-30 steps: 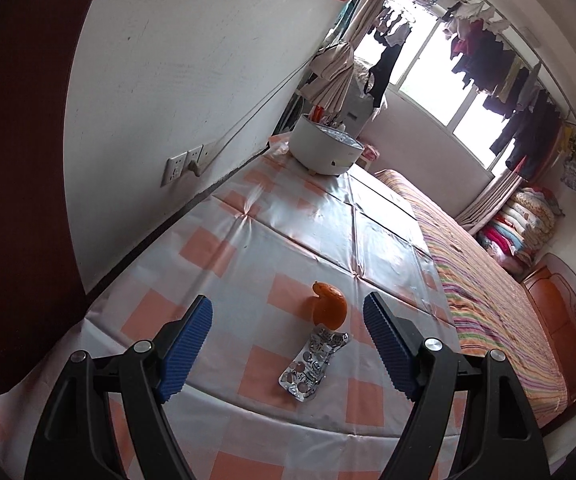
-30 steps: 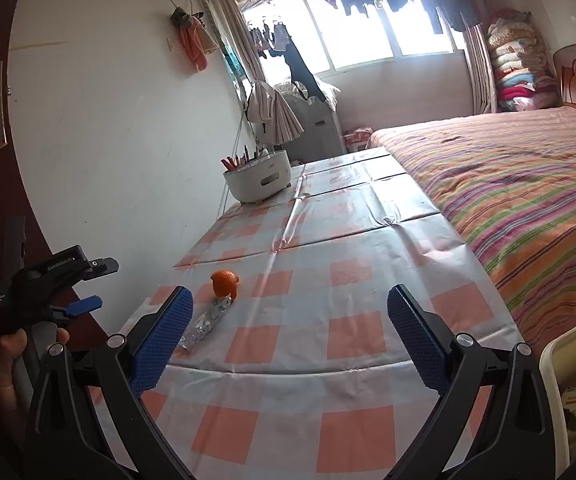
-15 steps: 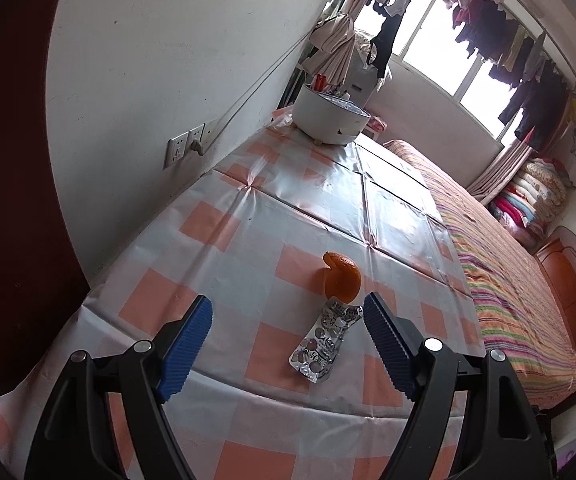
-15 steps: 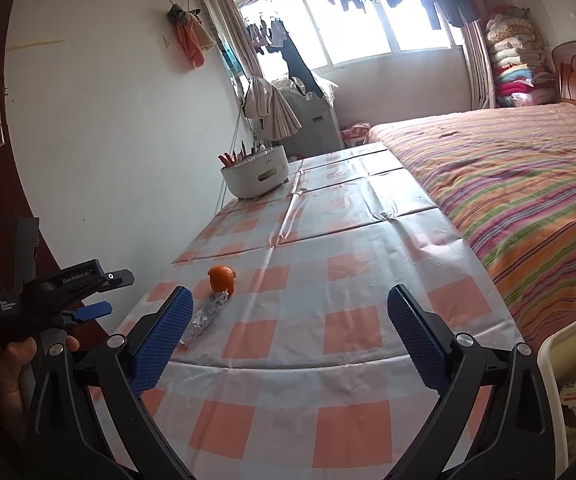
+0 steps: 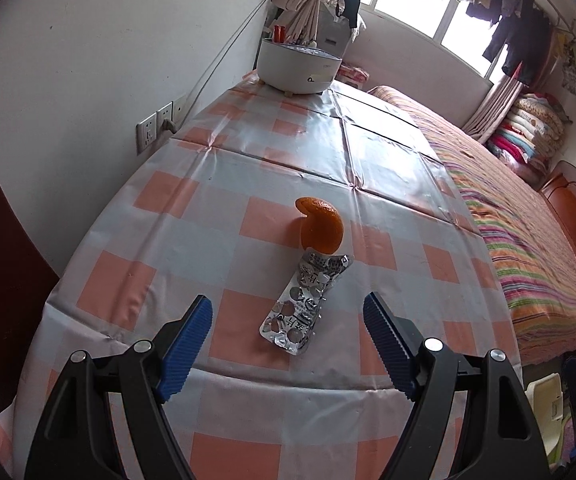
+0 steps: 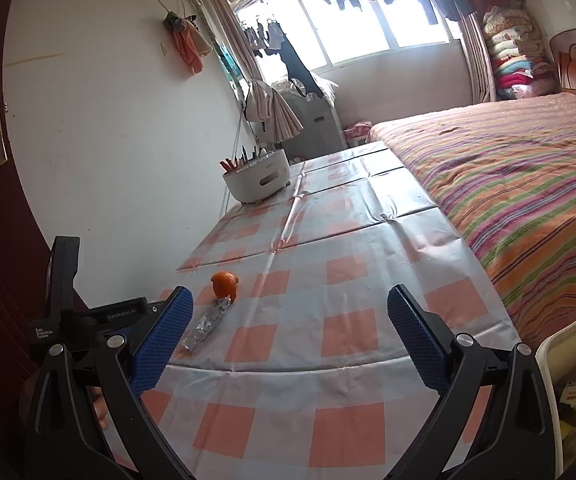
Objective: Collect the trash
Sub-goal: 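Grasp the orange with the right tool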
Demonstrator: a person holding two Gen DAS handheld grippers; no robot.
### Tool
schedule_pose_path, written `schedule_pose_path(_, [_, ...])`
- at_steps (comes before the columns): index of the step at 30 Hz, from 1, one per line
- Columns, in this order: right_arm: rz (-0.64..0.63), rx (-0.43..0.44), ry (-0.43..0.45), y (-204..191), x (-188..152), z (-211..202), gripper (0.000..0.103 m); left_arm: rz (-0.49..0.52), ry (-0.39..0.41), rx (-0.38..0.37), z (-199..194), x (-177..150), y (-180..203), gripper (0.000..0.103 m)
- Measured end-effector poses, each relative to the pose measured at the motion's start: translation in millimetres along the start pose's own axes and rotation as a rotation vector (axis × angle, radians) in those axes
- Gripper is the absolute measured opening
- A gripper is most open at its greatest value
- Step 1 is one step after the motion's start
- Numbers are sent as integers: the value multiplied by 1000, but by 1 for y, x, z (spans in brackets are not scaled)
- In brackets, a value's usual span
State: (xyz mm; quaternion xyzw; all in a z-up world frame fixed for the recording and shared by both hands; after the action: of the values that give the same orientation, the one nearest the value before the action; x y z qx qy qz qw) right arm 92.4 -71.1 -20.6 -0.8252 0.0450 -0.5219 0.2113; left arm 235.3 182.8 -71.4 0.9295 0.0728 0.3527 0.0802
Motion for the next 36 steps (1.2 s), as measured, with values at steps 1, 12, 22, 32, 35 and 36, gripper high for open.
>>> schedule_pose_path(1, [3,2,1,0,1,0,96,6,-2,1,0,0,0,76])
schedule_pose_path(12, [-90,114,-235,-62,31,101,96,-70,6,57,-10,5,-35,76])
schedule_pose_path(22, [-167,59,-483,-99,21,224,86,-165,-11,89,-15,7,-81,76])
schedule_pose_path(32, [-184,3,-558,-97,7,269,82,-181,0,93,-20,8,-86,76])
schedule_pose_path(35, [-194,-4,-570,-99,4,273,75,-178,2,91,-21,10,-84,76])
schedule_pose_path(36, [-196,-7,-573,-99,4,274,68,-176,4,90,-21,10,-83,76])
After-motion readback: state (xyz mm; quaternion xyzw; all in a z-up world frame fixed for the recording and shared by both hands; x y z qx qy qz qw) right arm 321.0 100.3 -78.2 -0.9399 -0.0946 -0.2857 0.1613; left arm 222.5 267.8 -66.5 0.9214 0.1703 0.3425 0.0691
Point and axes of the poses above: each gripper's, at about its wrist camera, not at the fingertips, and z roughly the way its jaws point, y to its right, x to its top, the point moved 3 cm from there along z, roughly the way its jaws point, and after that the axes turned 4 degrees about x, right-handed, at the moved point
